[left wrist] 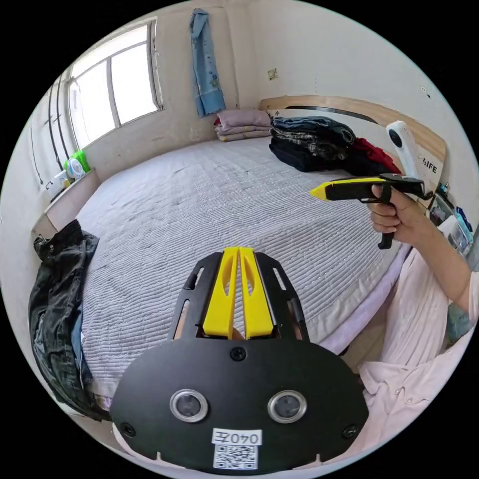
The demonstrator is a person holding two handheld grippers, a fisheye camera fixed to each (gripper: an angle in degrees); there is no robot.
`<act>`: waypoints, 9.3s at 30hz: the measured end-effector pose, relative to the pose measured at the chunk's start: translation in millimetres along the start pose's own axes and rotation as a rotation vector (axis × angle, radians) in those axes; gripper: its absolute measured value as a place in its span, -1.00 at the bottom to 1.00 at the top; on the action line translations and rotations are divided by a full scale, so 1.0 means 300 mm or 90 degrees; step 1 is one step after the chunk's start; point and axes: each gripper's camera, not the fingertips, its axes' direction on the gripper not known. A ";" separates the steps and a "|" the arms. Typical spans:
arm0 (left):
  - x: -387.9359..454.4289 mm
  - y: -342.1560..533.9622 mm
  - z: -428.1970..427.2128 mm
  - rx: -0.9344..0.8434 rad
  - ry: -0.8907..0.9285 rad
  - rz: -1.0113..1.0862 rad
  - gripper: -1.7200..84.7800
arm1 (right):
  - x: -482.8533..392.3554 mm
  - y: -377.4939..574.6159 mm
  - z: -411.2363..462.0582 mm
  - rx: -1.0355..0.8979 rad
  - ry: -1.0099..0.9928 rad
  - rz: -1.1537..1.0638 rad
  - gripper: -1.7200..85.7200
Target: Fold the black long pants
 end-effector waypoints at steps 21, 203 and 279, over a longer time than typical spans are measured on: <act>-0.246 0.208 0.631 -0.285 0.108 0.021 -0.99 | -0.335 -0.245 0.665 -0.464 0.169 -0.236 -0.98; -0.671 1.204 0.590 -0.297 -0.044 -0.244 -0.87 | 0.866 0.717 -0.900 -0.225 0.274 0.482 -0.62; -1.100 0.404 1.596 -0.188 -0.006 -0.327 -0.84 | 1.000 0.066 -0.636 0.062 0.186 0.335 -0.97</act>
